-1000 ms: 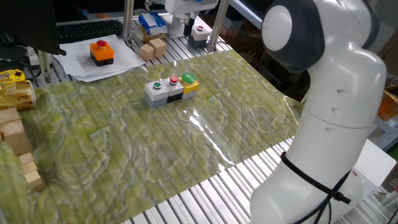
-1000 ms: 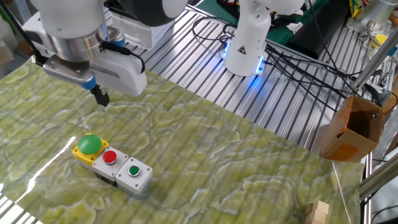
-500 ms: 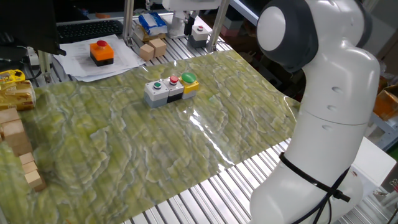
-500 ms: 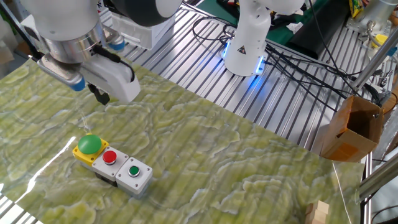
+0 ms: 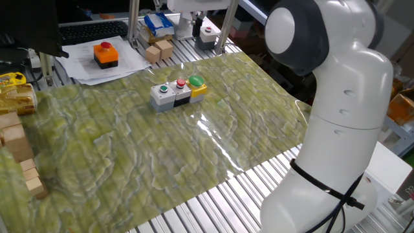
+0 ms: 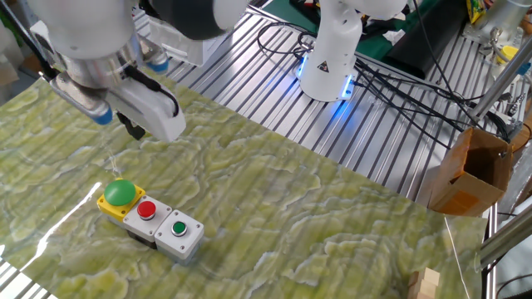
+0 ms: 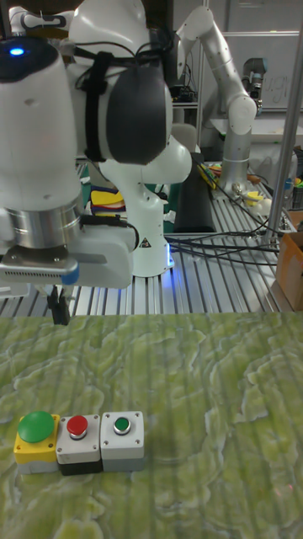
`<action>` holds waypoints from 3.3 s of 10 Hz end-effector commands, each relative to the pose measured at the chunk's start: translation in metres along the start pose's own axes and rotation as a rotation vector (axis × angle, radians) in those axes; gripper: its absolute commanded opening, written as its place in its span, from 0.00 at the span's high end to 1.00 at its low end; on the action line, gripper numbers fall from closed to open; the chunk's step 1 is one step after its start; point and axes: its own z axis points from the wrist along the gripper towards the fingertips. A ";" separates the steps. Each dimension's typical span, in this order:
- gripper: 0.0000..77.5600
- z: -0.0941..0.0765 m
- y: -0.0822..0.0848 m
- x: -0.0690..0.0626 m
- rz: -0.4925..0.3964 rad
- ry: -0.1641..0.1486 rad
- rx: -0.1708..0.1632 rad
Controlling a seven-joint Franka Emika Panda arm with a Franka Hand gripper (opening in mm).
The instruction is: Press three buttons from left to right in sequence
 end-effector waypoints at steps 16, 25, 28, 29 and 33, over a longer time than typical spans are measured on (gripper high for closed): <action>1.00 0.121 -0.032 -0.055 -0.129 -0.118 0.048; 1.00 0.121 -0.033 -0.055 -0.114 -0.104 0.079; 1.00 0.150 -0.059 -0.060 -0.144 -0.100 0.084; 1.00 0.156 -0.061 -0.058 -0.144 -0.098 0.084; 1.00 0.176 -0.054 -0.054 -0.141 -0.099 0.076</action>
